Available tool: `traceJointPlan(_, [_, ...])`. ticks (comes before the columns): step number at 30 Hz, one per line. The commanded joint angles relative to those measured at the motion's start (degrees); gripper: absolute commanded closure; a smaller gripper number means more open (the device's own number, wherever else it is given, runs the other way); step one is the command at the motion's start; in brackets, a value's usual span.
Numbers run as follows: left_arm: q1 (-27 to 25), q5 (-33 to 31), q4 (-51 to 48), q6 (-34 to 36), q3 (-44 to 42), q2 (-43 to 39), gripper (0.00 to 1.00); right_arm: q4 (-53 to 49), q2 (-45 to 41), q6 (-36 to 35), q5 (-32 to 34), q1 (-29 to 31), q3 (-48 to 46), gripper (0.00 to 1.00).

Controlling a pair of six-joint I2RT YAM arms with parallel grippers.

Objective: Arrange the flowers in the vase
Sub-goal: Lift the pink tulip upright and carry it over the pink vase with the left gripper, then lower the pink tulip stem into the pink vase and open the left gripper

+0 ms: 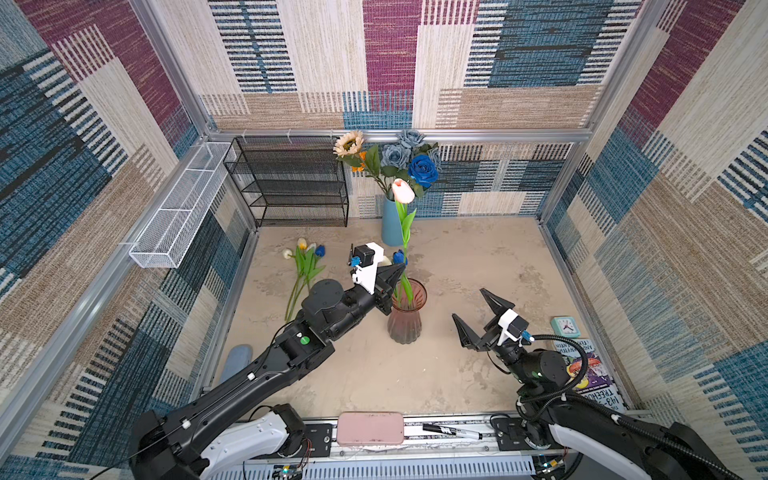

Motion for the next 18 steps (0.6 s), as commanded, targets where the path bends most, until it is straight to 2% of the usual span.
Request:
traceJointPlan(1, [-0.1, 0.8, 10.2, -0.1, 0.1, 2.4, 1.0, 0.9, -0.1, 0.0, 0.3, 0.1, -0.3, 0.0])
traceJointPlan(7, [0.0, -1.6, 12.3, 2.3, -0.1, 6.9, 1.0, 1.4, 0.1, -0.3, 0.5, 0.1, -0.7, 0.0])
traceJointPlan(11, [0.0, -3.2, 17.3, 2.3, -3.9, 9.3, 1.0, 1.3, 0.0, -0.3, 0.5, 0.1, -0.7, 0.0])
traceJointPlan(18, [-0.1, -0.6, 22.1, 3.2, -9.5, 9.8, 1.0, 0.9, -0.9, -0.3, 0.5, 0.1, -1.0, 0.0])
